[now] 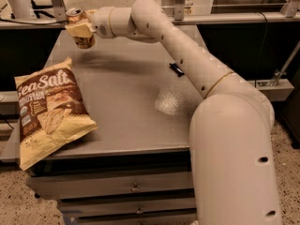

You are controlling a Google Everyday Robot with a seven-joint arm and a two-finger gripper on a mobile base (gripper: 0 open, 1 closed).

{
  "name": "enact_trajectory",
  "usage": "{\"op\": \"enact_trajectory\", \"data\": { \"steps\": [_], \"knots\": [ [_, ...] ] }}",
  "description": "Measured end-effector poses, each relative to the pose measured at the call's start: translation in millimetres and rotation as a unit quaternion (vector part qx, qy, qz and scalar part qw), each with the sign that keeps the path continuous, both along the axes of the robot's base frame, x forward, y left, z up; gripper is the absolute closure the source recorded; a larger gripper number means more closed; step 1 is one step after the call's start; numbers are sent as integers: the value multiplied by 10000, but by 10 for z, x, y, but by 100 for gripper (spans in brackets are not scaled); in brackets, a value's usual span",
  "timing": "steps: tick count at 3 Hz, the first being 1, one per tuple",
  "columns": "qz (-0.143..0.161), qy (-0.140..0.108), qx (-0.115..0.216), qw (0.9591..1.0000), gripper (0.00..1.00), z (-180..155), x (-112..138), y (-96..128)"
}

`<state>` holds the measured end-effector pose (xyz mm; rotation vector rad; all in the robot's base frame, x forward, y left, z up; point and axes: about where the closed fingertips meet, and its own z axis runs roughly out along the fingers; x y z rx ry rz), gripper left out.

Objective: Pick orange can

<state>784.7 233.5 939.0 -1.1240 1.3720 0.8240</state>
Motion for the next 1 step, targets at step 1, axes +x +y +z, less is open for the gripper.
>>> {"op": "enact_trajectory", "data": {
  "steps": [1],
  "knots": [
    [-6, -10, 4, 10000, 100, 20, -3, -7]
  ]
}}
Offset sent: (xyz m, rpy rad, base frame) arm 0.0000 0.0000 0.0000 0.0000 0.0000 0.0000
